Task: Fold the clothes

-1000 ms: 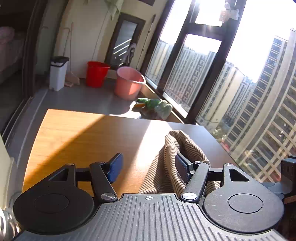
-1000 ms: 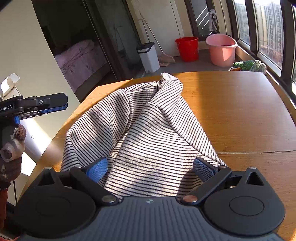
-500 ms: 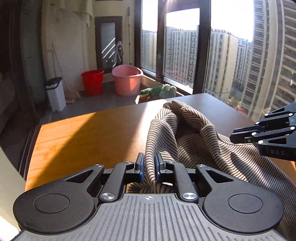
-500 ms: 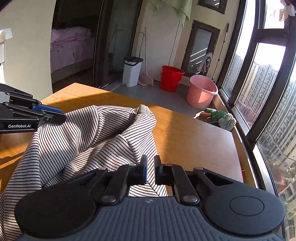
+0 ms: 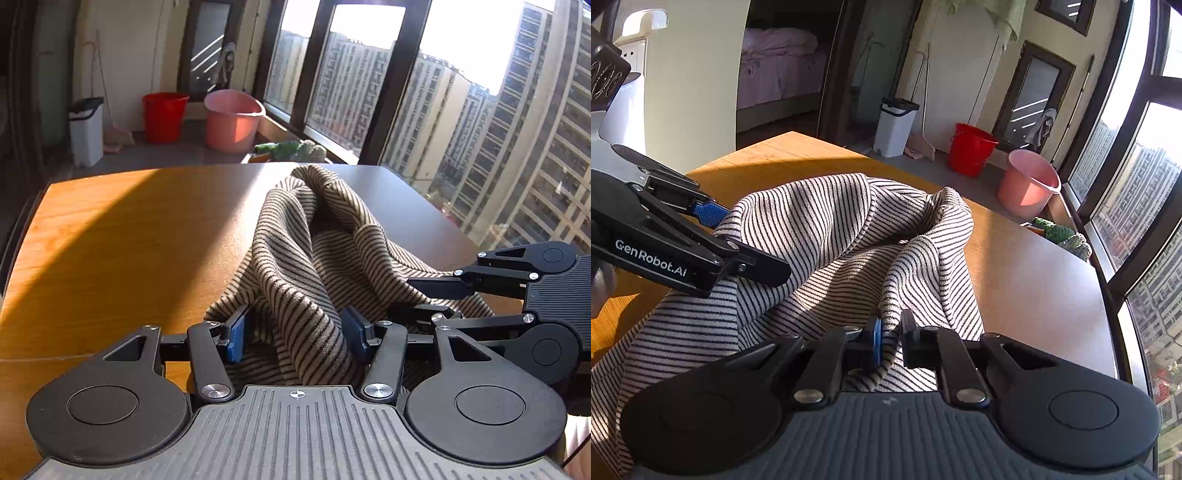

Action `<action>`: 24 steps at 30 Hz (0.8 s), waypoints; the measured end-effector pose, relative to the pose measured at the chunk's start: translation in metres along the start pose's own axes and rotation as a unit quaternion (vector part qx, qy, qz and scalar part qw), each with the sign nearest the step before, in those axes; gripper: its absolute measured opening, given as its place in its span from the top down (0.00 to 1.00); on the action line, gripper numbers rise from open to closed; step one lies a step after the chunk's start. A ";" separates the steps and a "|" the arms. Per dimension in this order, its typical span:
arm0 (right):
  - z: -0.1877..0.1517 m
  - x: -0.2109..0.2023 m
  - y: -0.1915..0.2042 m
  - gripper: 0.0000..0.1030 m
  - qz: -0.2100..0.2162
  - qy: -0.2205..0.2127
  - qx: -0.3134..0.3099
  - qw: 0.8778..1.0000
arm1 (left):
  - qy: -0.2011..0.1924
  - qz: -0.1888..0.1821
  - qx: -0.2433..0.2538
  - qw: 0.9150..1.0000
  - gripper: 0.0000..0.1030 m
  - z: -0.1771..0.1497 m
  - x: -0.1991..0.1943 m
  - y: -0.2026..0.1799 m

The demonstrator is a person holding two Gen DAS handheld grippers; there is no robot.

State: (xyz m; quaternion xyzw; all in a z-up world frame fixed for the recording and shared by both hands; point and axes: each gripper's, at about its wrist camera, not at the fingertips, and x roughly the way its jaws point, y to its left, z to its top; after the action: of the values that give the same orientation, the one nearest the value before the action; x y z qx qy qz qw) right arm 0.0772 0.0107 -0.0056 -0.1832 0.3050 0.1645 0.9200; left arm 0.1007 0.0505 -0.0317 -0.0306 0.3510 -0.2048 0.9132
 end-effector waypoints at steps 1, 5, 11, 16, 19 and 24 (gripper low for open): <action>0.009 -0.009 -0.009 0.95 -0.024 -0.018 -0.002 1.000 | -0.001 -0.002 -0.002 1.000 0.44 0.000 -0.001 0.001; 0.038 -0.028 -0.047 1.00 -0.141 -0.094 -0.009 0.985 | -0.009 -0.004 -0.007 1.000 0.45 0.002 -0.004 0.003; 0.038 -0.006 -0.088 0.97 -0.093 -0.076 0.086 0.989 | -0.020 0.030 0.034 0.999 0.65 -0.004 0.001 -0.003; 0.008 -0.009 -0.084 0.41 0.018 -0.034 0.156 0.987 | -0.007 0.020 0.039 0.999 0.50 -0.002 0.000 -0.007; -0.014 -0.014 -0.077 0.39 0.061 -0.003 0.179 0.982 | 0.010 -0.009 0.034 0.999 0.22 -0.007 -0.006 -0.009; -0.046 -0.020 -0.048 0.45 0.086 0.038 0.136 0.986 | 0.023 -0.007 0.053 0.998 0.31 -0.021 -0.001 -0.018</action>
State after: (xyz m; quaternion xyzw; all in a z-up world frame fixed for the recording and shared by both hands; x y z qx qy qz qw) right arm 0.0588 -0.0551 -0.0167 -0.0353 0.3741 0.1932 0.9064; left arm 0.0798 0.0365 -0.0433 0.0204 0.3598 -0.2301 0.9040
